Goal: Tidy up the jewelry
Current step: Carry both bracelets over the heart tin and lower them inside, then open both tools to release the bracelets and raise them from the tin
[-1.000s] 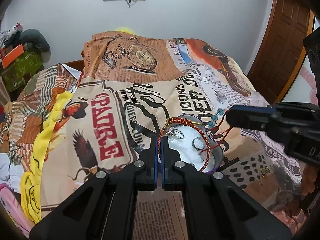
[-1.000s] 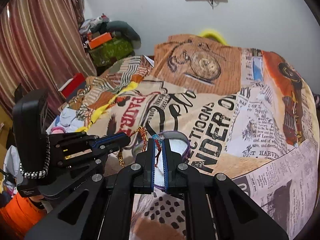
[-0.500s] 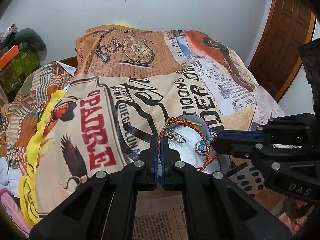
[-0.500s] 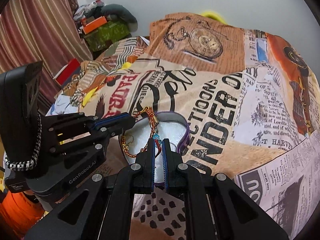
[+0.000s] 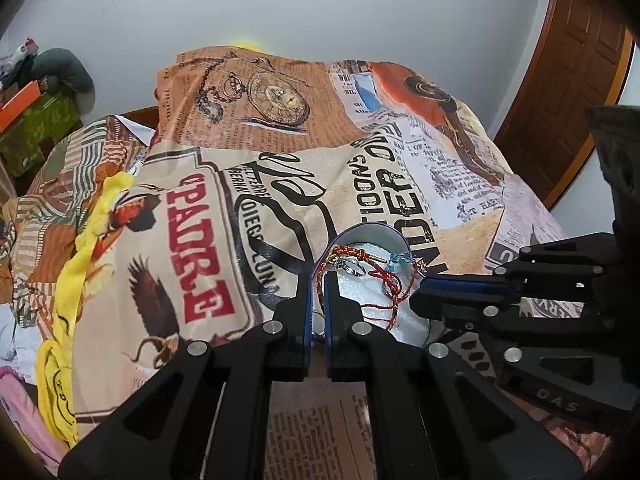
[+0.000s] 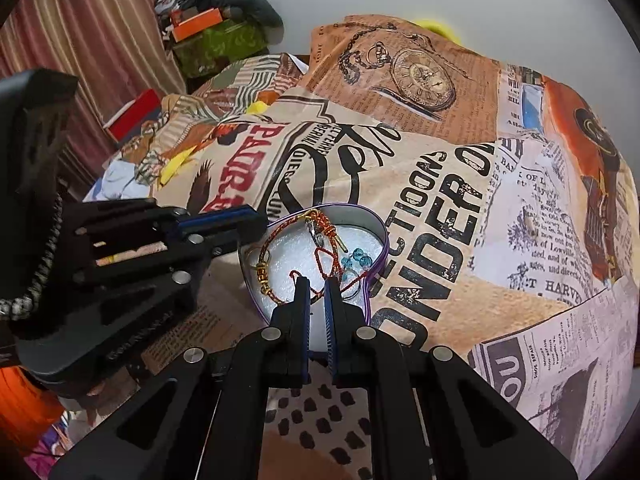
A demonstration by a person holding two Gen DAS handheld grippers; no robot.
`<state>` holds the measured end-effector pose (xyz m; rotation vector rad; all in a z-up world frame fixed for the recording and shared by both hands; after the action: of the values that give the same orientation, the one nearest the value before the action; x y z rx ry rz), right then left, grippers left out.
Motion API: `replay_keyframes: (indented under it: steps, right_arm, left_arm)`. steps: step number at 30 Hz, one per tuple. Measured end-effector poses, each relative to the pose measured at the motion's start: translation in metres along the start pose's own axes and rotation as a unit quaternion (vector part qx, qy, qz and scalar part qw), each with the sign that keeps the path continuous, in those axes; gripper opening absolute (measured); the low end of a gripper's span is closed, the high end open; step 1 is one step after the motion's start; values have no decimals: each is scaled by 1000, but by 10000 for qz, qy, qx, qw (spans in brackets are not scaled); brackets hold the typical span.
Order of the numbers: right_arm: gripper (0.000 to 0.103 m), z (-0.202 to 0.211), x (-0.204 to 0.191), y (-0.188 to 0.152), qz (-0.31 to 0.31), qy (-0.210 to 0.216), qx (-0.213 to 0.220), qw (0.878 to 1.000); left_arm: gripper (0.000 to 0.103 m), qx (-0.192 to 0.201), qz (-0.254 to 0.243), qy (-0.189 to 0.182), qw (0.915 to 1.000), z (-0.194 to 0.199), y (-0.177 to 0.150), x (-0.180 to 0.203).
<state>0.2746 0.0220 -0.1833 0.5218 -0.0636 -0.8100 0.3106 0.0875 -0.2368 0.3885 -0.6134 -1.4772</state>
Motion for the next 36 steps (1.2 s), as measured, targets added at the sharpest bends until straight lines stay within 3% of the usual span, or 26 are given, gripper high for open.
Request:
replay_keyframes:
  steps: [5,7,10,15,27,36]
  right_arm:
    - [16,7,-2,-1,131,-246,47,9996]
    - [26,12,-2,-2,141,-298,104,9994]
    - [34,23,-2,-4,161,-425,229,9987]
    - [34,44,-1,-6,81,-470,424,9980]
    - [34,111,26,-30,-289,-639,1008,9924]
    - [34,123,50,-66,-490,-734,921,9918]
  left_arm:
    - [8,94,-40,64,9999,17,-2,-1]
    - [8,125,-64,92,9999,25,-4,0]
    - [13,161,-58,95,9998,34,-6,2]
    - [27,268,-91,101,9995,54,-9,9]
    - [35,439,-413,-20,9982,90,-18,50]
    - [36,215,-749,-261,9966,81,-36,92]
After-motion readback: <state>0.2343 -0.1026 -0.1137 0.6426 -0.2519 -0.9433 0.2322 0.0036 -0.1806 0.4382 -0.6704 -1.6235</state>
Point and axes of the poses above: each gripper's, at about its wrist camera, not at the fingertips, and z roughly against the way its jaws point, x to its right, y to its top, the point moved 7 cm from there along -z, roughly the way its jaws point, and after that the axes turned 3 degrees about -x, right-handed, at the moved point
